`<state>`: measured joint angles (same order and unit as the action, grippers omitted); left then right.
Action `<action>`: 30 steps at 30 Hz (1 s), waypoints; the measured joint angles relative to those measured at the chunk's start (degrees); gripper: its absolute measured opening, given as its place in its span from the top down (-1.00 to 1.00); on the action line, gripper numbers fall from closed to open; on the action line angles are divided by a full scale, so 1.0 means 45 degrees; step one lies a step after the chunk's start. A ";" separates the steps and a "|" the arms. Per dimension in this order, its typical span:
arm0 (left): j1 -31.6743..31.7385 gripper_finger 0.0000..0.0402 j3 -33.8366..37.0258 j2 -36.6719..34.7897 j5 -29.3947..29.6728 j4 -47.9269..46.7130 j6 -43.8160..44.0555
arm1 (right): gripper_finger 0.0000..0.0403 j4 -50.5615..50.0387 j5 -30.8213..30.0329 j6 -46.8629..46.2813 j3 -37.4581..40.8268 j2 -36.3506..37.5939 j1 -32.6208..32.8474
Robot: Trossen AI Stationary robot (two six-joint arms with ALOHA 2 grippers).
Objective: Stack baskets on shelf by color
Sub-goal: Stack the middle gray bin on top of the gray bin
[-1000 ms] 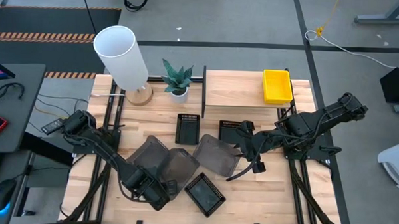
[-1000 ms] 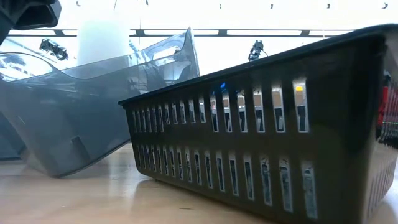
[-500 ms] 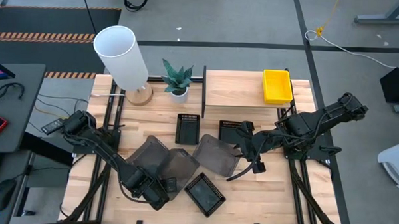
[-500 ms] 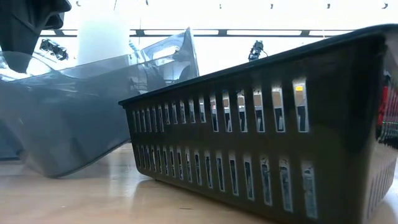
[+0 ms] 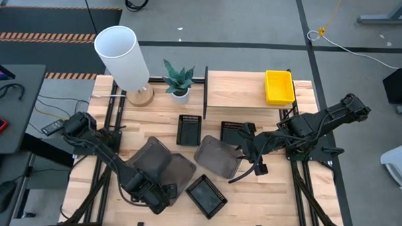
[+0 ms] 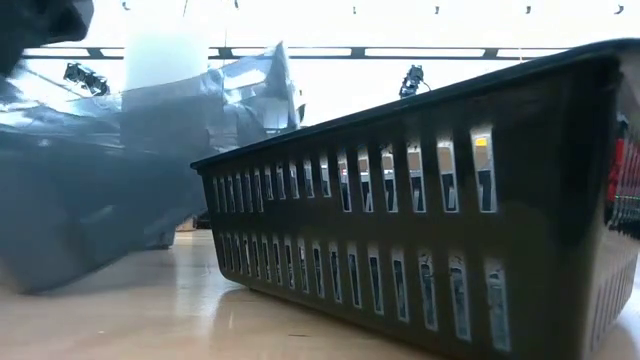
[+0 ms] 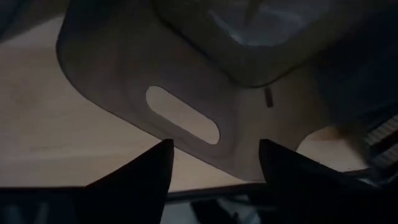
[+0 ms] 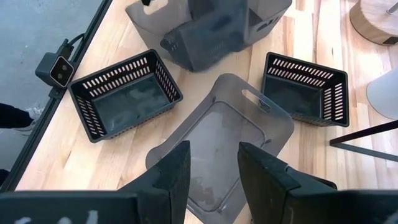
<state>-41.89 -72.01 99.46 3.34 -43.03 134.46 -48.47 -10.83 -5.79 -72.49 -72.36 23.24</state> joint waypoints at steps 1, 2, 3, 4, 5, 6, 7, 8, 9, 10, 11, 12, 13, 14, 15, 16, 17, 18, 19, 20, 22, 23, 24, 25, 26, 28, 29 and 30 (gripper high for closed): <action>-0.0122 -0.19 0.0000 0.0000 -0.0080 -0.0103 0.0026 | 0.31 -0.0002 0.0000 0.0004 0.0000 0.0000 0.0000; -0.0231 -0.17 0.0000 0.0000 -0.0138 -0.0171 0.0095 | 0.31 0.0000 0.0000 0.0027 0.0000 0.0000 0.0000; -0.0343 -0.15 0.0000 -0.0012 -0.0134 -0.0170 0.0191 | 0.31 0.0000 0.0005 0.0070 0.0000 0.0000 0.0000; -0.0459 -0.13 0.0000 -0.0066 -0.0100 -0.0156 0.0268 | 0.31 0.0001 0.0005 0.0101 0.0000 0.0000 0.0000; -0.0557 -0.11 -0.0004 -0.0110 -0.0078 -0.0107 0.0286 | 0.31 0.0005 0.0005 0.0119 0.0000 0.0000 0.0000; -0.0573 -0.09 -0.0076 -0.0121 -0.0060 -0.0069 0.0299 | 0.31 0.0027 0.0005 0.0129 0.0000 0.0000 0.0000; -0.0570 -0.07 -0.0162 -0.0121 -0.0055 0.0038 0.0305 | 0.31 0.0054 0.0005 0.0138 0.0000 0.0000 0.0000; -0.0591 -0.05 -0.0255 -0.0121 -0.0049 0.0057 0.0300 | 0.31 0.0067 0.0005 0.0142 0.0000 0.0000 0.0000; -0.0608 -0.03 -0.0339 -0.0121 -0.0021 0.0035 0.0272 | 0.31 0.0085 0.0005 0.0171 0.0000 0.0000 0.0000; -0.0603 -0.01 -0.0409 -0.0121 0.0002 0.0029 0.0239 | 0.31 0.0107 0.0005 0.0203 0.0000 0.0000 0.0000; -0.0605 0.01 -0.0439 -0.0121 0.0016 0.0039 0.0219 | 0.31 0.0108 0.0005 0.0236 0.0000 0.0000 0.0000; -0.0613 0.02 -0.0442 -0.0121 0.0022 0.0023 0.0222 | 0.31 0.0131 0.0006 0.0252 0.0000 0.0000 -0.0013; -0.0617 0.04 -0.0442 -0.0121 0.0073 -0.0011 0.0222 | 0.31 0.0225 0.0005 0.0292 0.0000 0.0000 -0.0026; -0.0617 0.05 -0.0442 -0.0121 0.0116 -0.0068 0.0213 | 0.31 0.0303 0.0009 0.0312 0.0000 0.0000 -0.0029; -0.0618 0.07 -0.0442 -0.0121 0.0116 -0.0110 0.0213 | 0.31 0.0332 0.0005 0.0318 0.0000 0.0000 -0.0034; -0.0622 0.08 -0.0442 -0.0121 0.0151 -0.0128 0.0208 | 0.31 0.0383 0.0005 0.0318 0.0000 0.0000 -0.0033; -0.0617 0.09 -0.0442 -0.0121 0.0280 -0.0133 0.0206 | 0.31 0.0458 0.0007 0.0320 0.0000 0.0000 -0.0029; -0.0622 0.10 -0.0442 -0.0121 0.0636 -0.0109 0.0184 | 0.31 0.0495 0.0010 0.0323 0.0000 0.0000 -0.0029; -0.0622 0.11 -0.0437 -0.0121 0.1120 -0.0064 0.0145 | 0.31 0.0500 0.0010 0.0323 0.0000 0.0000 -0.0029; -0.0622 0.12 -0.0437 -0.0127 0.1613 0.0003 0.0093 | 0.31 0.0519 0.0005 0.0318 0.0000 0.0000 -0.0029; -0.0572 0.14 -0.0437 -0.0181 0.2333 0.0122 -0.0068 | 0.31 0.0534 0.0005 0.0275 0.0000 0.0000 -0.0029; -0.0495 0.15 -0.0437 -0.0191 0.2402 0.0112 -0.0099 | 0.31 0.0534 0.0010 0.0233 0.0000 0.0000 -0.0029; -0.0432 0.15 -0.0437 -0.0194 0.2412 0.0102 -0.0110 | 0.31 0.0533 0.0011 0.0230 0.0000 0.0000 -0.0029; -0.0412 0.16 -0.0437 -0.0189 0.2410 0.0094 -0.0135 | 0.31 0.0530 0.0019 0.0232 0.0000 0.0000 -0.0029; -0.0382 0.17 -0.0437 -0.0189 0.2424 0.0100 -0.0201 | 0.31 0.0534 0.0019 0.0235 0.0000 0.0000 -0.0029; -0.0284 0.19 -0.0437 -0.0193 0.2399 0.0070 -0.0331 | 0.31 0.0529 0.0022 0.0235 0.0000 0.0000 -0.0029; -0.0240 0.20 -0.0437 -0.0191 0.2354 -0.0030 -0.0381 | 0.31 0.0534 0.0034 0.0235 0.0000 0.0000 -0.0029; -0.0209 0.21 -0.0437 -0.0212 0.2339 -0.0170 -0.0464 | 0.31 0.0534 0.0034 0.0249 0.0000 0.0000 -0.0029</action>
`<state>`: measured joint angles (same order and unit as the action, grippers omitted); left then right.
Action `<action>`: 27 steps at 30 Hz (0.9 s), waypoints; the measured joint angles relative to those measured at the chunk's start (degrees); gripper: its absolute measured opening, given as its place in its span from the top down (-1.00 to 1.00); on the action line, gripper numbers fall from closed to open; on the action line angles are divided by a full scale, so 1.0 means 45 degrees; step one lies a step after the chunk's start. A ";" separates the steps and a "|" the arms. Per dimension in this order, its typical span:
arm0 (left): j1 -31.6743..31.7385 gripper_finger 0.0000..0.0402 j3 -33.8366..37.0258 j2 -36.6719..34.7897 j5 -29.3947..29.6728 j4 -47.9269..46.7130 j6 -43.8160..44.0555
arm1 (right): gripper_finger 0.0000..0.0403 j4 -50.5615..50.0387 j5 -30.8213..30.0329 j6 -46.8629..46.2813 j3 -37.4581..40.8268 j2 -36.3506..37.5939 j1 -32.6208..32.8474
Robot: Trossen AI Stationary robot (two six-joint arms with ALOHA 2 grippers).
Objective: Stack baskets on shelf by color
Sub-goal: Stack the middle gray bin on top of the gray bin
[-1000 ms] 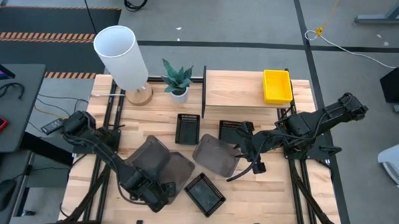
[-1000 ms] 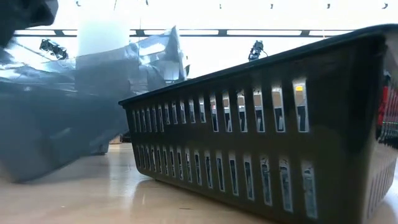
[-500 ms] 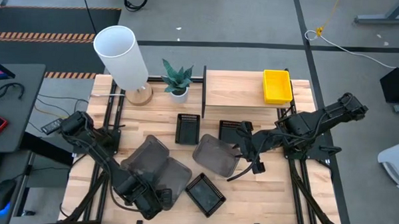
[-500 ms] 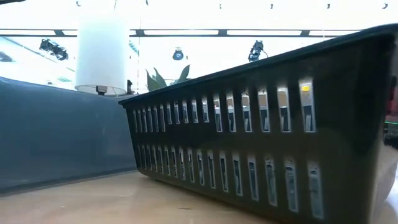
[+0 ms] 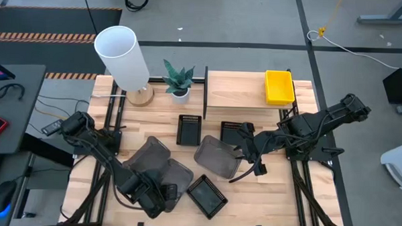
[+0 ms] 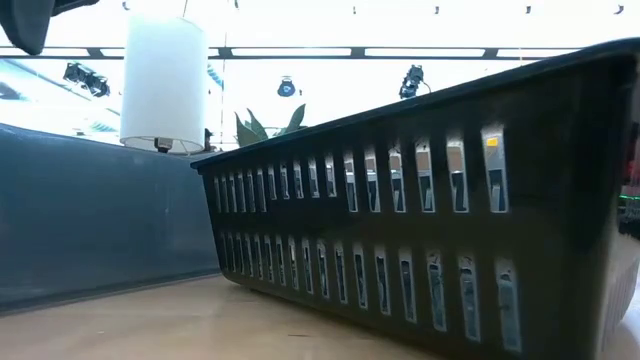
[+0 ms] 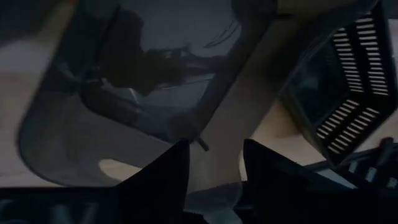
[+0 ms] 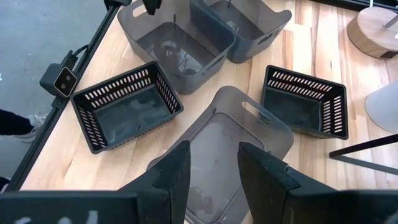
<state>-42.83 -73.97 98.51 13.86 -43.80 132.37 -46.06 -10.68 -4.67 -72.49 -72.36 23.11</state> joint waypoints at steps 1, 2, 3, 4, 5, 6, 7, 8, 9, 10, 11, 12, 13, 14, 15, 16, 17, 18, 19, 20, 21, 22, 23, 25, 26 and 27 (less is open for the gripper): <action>0.0012 0.22 0.0000 -0.0045 -0.0059 -0.0133 -0.0115 | 0.31 0.0000 0.0001 0.0045 0.0000 0.0000 0.0000; 0.0044 0.24 0.0000 -0.0079 -0.0267 -0.0309 -0.0211 | 0.31 -0.0005 0.0000 0.0058 0.0000 0.0000 0.0000; 0.0134 0.25 0.0000 -0.0094 -0.0624 -0.0498 -0.0328 | 0.31 -0.0003 0.0000 0.0059 0.0000 0.0000 0.0000; 0.0200 0.26 0.0000 -0.0090 -0.1001 -0.0677 -0.0540 | 0.31 0.0000 0.0000 0.0065 0.0000 0.0000 0.0000; 0.0258 0.27 0.0004 -0.0080 -0.1405 -0.0785 -0.0734 | 0.31 0.0000 0.0000 0.0072 0.0000 0.0000 0.0000; 0.0331 0.28 0.0005 -0.0080 -0.1777 -0.0832 -0.0969 | 0.31 0.0006 0.0000 0.0079 0.0000 0.0000 0.0000; 0.0387 0.29 0.0005 -0.0083 -0.2125 -0.0831 -0.1249 | 0.31 0.0016 0.0000 0.0074 0.0000 0.0000 0.0000; 0.0445 0.29 0.0005 -0.0085 -0.2454 -0.0825 -0.1512 | 0.31 0.0024 0.0000 0.0079 0.0000 0.0000 0.0000; 0.0503 0.29 0.0005 -0.0080 -0.2687 -0.0830 -0.1695 | 0.31 0.0024 0.0000 0.0079 0.0000 0.0000 0.0000; 0.0553 0.29 -0.0019 -0.0082 -0.2832 -0.0879 -0.1885 | 0.31 0.0024 0.0000 0.0079 0.0000 0.0000 0.0000; 0.0594 0.29 -0.0146 -0.0088 -0.2895 -0.1122 -0.2023 | 0.31 0.0029 0.0000 0.0079 0.0000 0.0000 0.0000; 0.0627 0.30 -0.0353 -0.0104 -0.2911 -0.1537 -0.2185 | 0.31 0.0029 -0.0002 0.0079 0.0000 0.0000 0.0000; 0.0639 0.30 -0.0655 -0.0112 -0.2916 -0.2121 -0.2267 | 0.31 0.0032 -0.0005 0.0079 0.0000 0.0000 0.0000; 0.0635 0.30 -0.1008 -0.0134 -0.2907 -0.2781 -0.2286 | 0.31 0.0036 -0.0005 0.0079 0.0000 0.0000 0.0000; 0.0635 0.30 -0.1405 -0.0143 -0.2912 -0.3572 -0.2267 | 0.31 0.0036 -0.0005 0.0079 0.0000 0.0000 0.0000; 0.0635 0.30 -0.1771 -0.0143 -0.2910 -0.4376 -0.2181 | 0.31 0.0044 -0.0005 0.0079 0.0000 0.0000 0.0000; 0.0614 0.30 -0.2073 -0.0152 -0.2912 -0.5025 -0.2074 | 0.31 0.0061 -0.0006 0.0080 0.0000 0.0000 0.0000; 0.0568 0.30 -0.2295 -0.0153 -0.2903 -0.5450 -0.1935 | 0.31 0.0089 -0.0005 0.0084 0.0000 0.0000 0.0000; 0.0536 0.30 -0.2438 -0.0153 -0.2873 -0.5668 -0.1896 | 0.31 0.0134 -0.0010 0.0084 0.0000 0.0000 0.0000; 0.0526 0.30 -0.2475 -0.0158 -0.2879 -0.5690 -0.1897 | 0.31 0.0186 -0.0010 0.0110 0.0000 0.0000 0.0000; 0.0485 0.30 -0.2477 -0.0154 -0.2914 -0.5643 -0.1902 | 0.31 0.0241 -0.0010 0.0172 0.0000 0.0000 0.0000; 0.0415 0.30 -0.2477 -0.0153 -0.3004 -0.5571 -0.1899 | 0.31 0.0286 -0.0015 0.0225 0.0000 0.0000 0.0000; 0.0327 0.30 -0.2477 -0.0153 -0.3147 -0.5481 -0.1887 | 0.31 0.0328 -0.0019 0.0273 0.0000 0.0000 0.0000; 0.0230 0.29 -0.2371 -0.0073 -0.3493 -0.4951 -0.1636 | 0.31 0.0340 -0.0019 0.0278 0.0000 0.0000 0.0000; 0.0166 0.29 -0.2200 -0.0035 -0.3564 -0.4649 -0.1305 | 0.31 0.0340 -0.0024 0.0274 0.0000 0.0000 0.0000; 0.0075 0.28 -0.2018 -0.0002 -0.3566 -0.4445 -0.0905 | 0.31 0.0340 -0.0024 0.0278 0.0000 0.0000 0.0000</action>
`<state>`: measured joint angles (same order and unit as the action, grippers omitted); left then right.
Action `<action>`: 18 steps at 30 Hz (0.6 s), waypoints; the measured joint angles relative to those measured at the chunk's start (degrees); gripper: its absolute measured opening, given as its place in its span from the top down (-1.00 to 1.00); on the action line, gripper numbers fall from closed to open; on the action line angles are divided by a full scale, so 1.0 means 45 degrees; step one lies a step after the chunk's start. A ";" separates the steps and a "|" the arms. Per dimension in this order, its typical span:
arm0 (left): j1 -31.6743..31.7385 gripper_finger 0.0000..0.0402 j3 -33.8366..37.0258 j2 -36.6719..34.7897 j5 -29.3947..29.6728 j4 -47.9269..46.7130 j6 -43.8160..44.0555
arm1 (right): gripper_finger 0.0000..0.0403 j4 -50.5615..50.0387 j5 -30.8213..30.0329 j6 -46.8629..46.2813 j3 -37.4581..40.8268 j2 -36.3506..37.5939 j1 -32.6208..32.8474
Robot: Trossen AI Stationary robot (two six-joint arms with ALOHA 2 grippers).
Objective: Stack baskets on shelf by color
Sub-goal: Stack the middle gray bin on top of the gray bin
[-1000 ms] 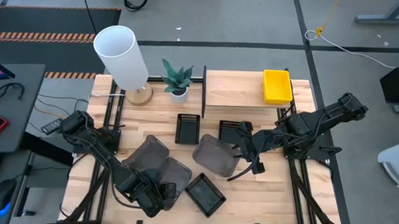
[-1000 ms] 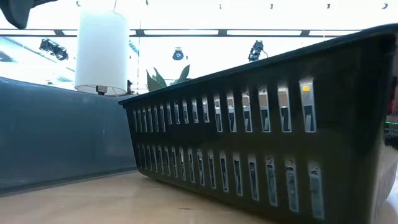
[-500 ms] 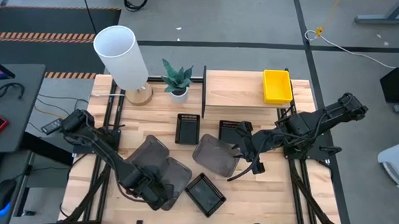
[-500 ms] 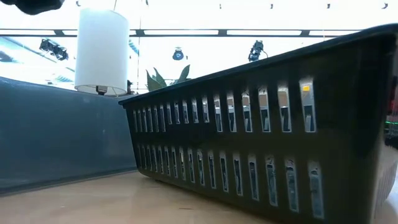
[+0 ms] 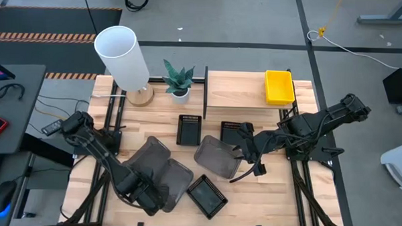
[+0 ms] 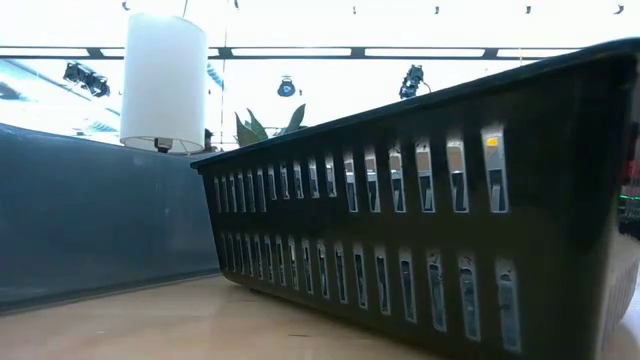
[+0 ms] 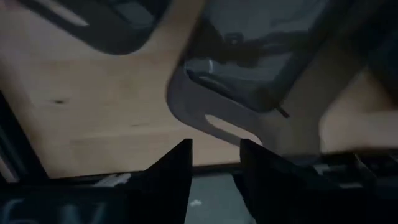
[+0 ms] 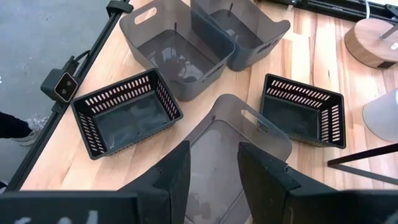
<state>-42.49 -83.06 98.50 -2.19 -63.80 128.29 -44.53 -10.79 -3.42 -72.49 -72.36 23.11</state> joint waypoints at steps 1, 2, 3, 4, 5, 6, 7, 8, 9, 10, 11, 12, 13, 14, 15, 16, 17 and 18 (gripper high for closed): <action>-0.0077 0.27 0.0217 -0.0003 -0.0003 0.0253 0.0388 | 0.31 0.0011 -0.0005 0.0000 0.0000 0.0000 0.0000; -0.0145 0.25 0.0404 -0.0010 0.0014 0.0573 0.0767 | 0.31 0.0033 0.0000 0.0000 0.0000 0.0000 0.0004; -0.0216 0.24 0.0576 -0.0010 0.0013 0.0822 0.1131 | 0.31 0.0038 0.0000 0.0000 0.0000 0.0000 0.0000; -0.0288 0.21 0.0720 -0.0007 -0.0001 0.0878 0.1350 | 0.31 0.0045 0.0000 0.0010 0.0000 0.0000 0.0000; -0.0353 0.19 0.0825 -0.0005 -0.0026 0.0848 0.1418 | 0.31 0.0070 -0.0002 0.0036 0.0000 0.0000 0.0000; -0.0382 0.16 0.0870 -0.0005 -0.0066 0.0859 0.1494 | 0.31 0.0077 0.0002 0.0044 0.0000 0.0000 0.0000; -0.0387 0.14 0.0887 -0.0005 -0.0064 0.0844 0.1542 | 0.31 0.0072 0.0003 0.0049 0.0000 0.0000 0.0003; -0.0382 0.11 0.0882 -0.0005 -0.0050 0.0721 0.1604 | 0.31 0.0077 0.0004 0.0059 0.0000 0.0000 0.0000; -0.0378 0.08 0.0887 -0.0010 -0.0041 0.0559 0.1670 | 0.31 0.0077 0.0000 0.0108 0.0000 0.0000 0.0000; -0.0372 0.05 0.0887 -0.0009 -0.0032 0.0416 0.1686 | 0.31 0.0077 0.0005 0.0138 0.0000 0.0000 0.0000; -0.0372 0.03 0.0887 -0.0003 -0.0029 0.0322 0.1694 | 0.31 0.0072 0.0005 0.0141 0.0000 0.0000 0.0000; -0.0370 0.01 0.0887 0.0051 -0.0015 0.0201 0.1694 | 0.31 0.0076 0.0005 0.0141 0.0000 0.0000 0.0002; -0.0345 0.00 0.0887 0.0128 -0.0008 0.0092 0.1684 | 0.31 0.0077 0.0005 0.0141 0.0000 0.0000 0.0000; -0.0323 -0.01 0.0892 0.0231 -0.0011 0.0055 0.1674 | 0.31 0.0076 0.0005 0.0141 0.0000 0.0000 0.0000; -0.0314 -0.01 0.0896 0.0372 -0.0022 0.0031 0.1669 | 0.31 0.0071 0.0006 0.0141 0.0000 0.0000 0.0001; -0.0319 -0.01 0.0896 0.0496 -0.0050 -0.0014 0.1661 | 0.31 0.0073 0.0009 0.0141 0.0000 0.0000 0.0000; -0.0319 0.00 0.0896 0.0620 -0.0045 -0.0019 0.1646 | 0.31 0.0077 0.0009 0.0141 0.0000 0.0000 0.0000; -0.0314 0.01 0.0905 0.0749 -0.0042 -0.0014 0.1634 | 0.31 0.0072 0.0010 0.0141 0.0000 0.0000 0.0000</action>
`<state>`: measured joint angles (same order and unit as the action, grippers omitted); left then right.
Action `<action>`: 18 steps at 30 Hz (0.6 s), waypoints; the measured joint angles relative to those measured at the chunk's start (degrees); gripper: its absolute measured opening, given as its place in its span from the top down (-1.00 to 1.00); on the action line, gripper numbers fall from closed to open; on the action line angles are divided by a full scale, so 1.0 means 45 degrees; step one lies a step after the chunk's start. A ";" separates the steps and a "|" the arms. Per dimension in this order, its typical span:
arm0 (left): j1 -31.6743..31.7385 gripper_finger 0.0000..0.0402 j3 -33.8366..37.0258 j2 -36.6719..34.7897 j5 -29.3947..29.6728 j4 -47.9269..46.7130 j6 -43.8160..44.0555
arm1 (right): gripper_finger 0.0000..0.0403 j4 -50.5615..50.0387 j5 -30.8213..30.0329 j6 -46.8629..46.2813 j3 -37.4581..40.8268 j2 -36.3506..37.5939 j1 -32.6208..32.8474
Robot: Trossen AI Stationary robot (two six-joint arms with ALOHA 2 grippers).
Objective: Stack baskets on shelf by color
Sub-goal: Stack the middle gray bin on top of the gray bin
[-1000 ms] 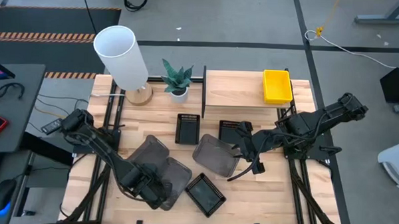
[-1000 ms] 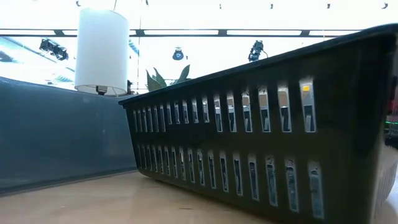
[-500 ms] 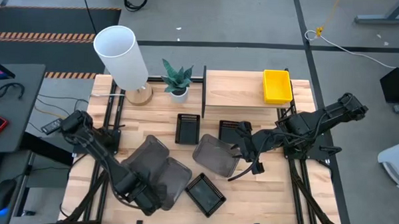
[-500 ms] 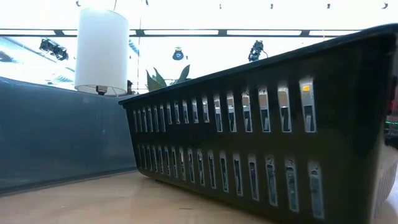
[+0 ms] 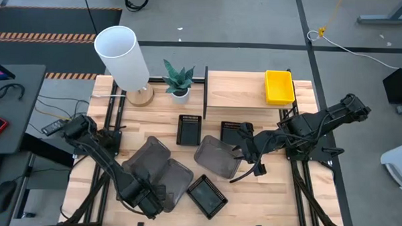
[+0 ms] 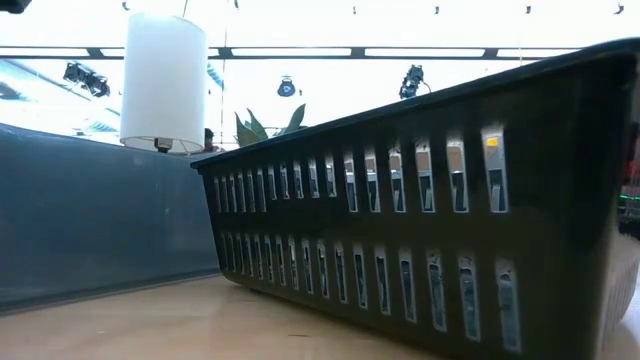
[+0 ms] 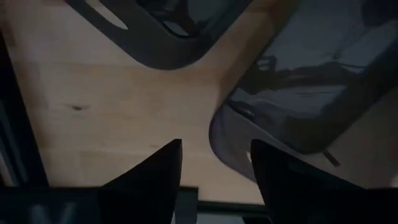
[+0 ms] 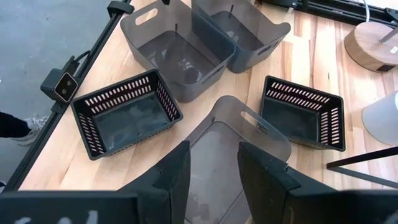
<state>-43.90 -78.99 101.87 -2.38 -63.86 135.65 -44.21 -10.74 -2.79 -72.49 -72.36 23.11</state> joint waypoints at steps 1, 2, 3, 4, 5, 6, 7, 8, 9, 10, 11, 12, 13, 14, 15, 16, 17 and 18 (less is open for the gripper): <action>0.0010 0.02 0.0002 0.0124 0.0021 -0.0023 -0.0018 | 0.31 0.0000 -0.0001 0.0000 0.0000 0.0000 0.0000; 0.0045 0.04 0.0002 0.0258 0.0085 -0.0039 -0.0016 | 0.31 0.0005 -0.0005 0.0000 0.0000 0.0000 0.0000; 0.0061 0.06 0.0002 0.0395 0.0185 -0.0064 -0.0016 | 0.31 0.0004 0.0000 0.0000 0.0000 0.0000 0.0000; 0.0070 0.07 0.0002 0.0510 0.0257 -0.0107 -0.0021 | 0.31 -0.0005 -0.0005 0.0005 0.0000 0.0000 0.0000; 0.0082 0.09 0.0002 0.0640 0.0304 -0.0112 -0.0037 | 0.31 0.0001 -0.0005 0.0006 0.0000 0.0000 0.0000; 0.0138 0.10 0.0002 0.0776 0.0352 -0.0115 -0.0037 | 0.31 0.0005 -0.0005 0.0036 0.0000 0.0000 0.0000; 0.0170 0.12 0.0002 0.0916 0.0376 -0.0085 -0.0047 | 0.31 0.0000 -0.0005 0.0084 0.0000 0.0000 -0.0005; 0.0191 0.14 0.0002 0.1076 0.0380 -0.0034 -0.0080 | 0.31 0.0000 -0.0004 0.0173 0.0000 0.0000 -0.0010; 0.0219 0.16 0.0002 0.1226 0.0384 0.0050 -0.0183 | 0.31 0.0004 -0.0005 0.0282 0.0000 0.0000 -0.0018; 0.0240 0.19 0.0002 0.1371 0.0380 0.0164 -0.0263 | 0.31 0.0005 -0.0005 0.0329 0.0000 0.0000 -0.0019; 0.0243 0.21 0.0002 0.1517 0.0385 0.0271 -0.0348 | 0.31 0.0002 -0.0007 0.0353 0.0000 0.0000 -0.0019; 0.0243 0.24 0.0002 0.1674 0.0383 0.0397 -0.0442 | 0.31 0.0002 -0.0005 0.0376 0.0000 0.0000 -0.0019; 0.0243 0.27 0.0002 0.1813 0.0384 0.0513 -0.0481 | 0.31 0.0005 -0.0005 0.0379 0.0000 0.0000 -0.0019; 0.0243 0.30 0.0002 0.1932 0.0385 0.0586 -0.0495 | 0.31 0.0005 -0.0003 0.0369 0.0000 0.0000 -0.0019; 0.0243 0.34 0.0002 0.2040 0.0376 0.0673 -0.0518 | 0.31 0.0001 0.0000 0.0335 0.0000 0.0000 -0.0019; 0.0243 0.37 0.0002 0.2112 0.0380 0.0761 -0.0523 | 0.31 0.0005 -0.0005 0.0320 0.0000 0.0000 -0.0019; 0.0234 0.41 0.0002 0.2151 0.0377 0.0803 -0.0528 | 0.31 0.0005 -0.0005 0.0316 0.0000 0.0000 -0.0019; 0.0217 0.45 0.0002 0.2192 0.0382 0.0821 -0.0539 | 0.31 0.0005 -0.0005 0.0315 0.0000 0.0000 -0.0019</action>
<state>-42.92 -78.98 111.73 -0.66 -60.17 133.22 -44.18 -10.76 -1.37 -72.49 -72.36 23.03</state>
